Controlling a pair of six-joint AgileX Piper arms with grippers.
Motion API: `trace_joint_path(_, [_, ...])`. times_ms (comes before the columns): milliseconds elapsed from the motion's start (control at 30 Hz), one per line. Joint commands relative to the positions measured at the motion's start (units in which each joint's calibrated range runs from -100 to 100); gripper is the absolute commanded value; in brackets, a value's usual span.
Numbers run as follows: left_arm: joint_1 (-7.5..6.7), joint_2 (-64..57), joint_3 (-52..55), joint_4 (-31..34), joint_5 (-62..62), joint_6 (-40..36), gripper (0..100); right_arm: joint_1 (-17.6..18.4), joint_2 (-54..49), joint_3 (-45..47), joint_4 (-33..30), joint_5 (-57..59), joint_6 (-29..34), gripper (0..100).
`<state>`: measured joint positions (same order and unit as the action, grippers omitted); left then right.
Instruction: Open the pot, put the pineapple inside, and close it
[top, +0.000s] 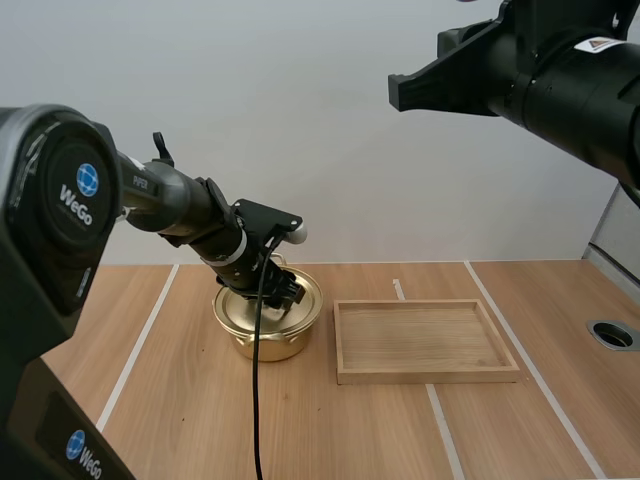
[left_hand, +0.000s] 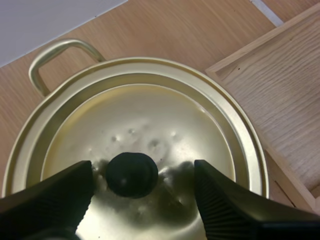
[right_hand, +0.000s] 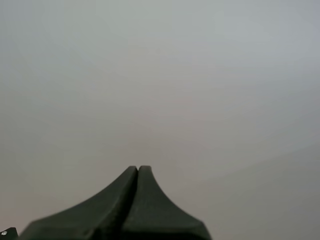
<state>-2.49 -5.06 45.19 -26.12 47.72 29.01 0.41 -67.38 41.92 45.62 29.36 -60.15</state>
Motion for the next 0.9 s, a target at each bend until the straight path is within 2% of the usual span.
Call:
trace_joint_path(0, [-0.07,0.76,0.68,0.29,2.24,-0.60,100,-0.28,-0.55,0.12,-0.41,0.46,0.13,0])
trace_joint_path(367, [-0.07,0.49,-0.09,-0.70,1.16,-0.60,100,-0.69,-0.55,0.12,-0.41,4.09,0.13,0])
trace_joint_path(567, [-0.07,-0.21,-2.93,-0.90,1.71,-3.45,100,-1.11,-0.55,0.12,-0.55,4.09,0.13,0])
trace_joint_path(700, [-0.07,-4.04,-4.91,-2.02,0.44,-3.93,100,-1.16,-0.55,0.12,-0.66,4.09,0.13,0])
trace_joint_path(867, [-0.07,-11.35,-7.40,-2.57,-7.39,-4.14,100,-1.28,-0.55,0.12,-1.82,2.22,0.13,0])
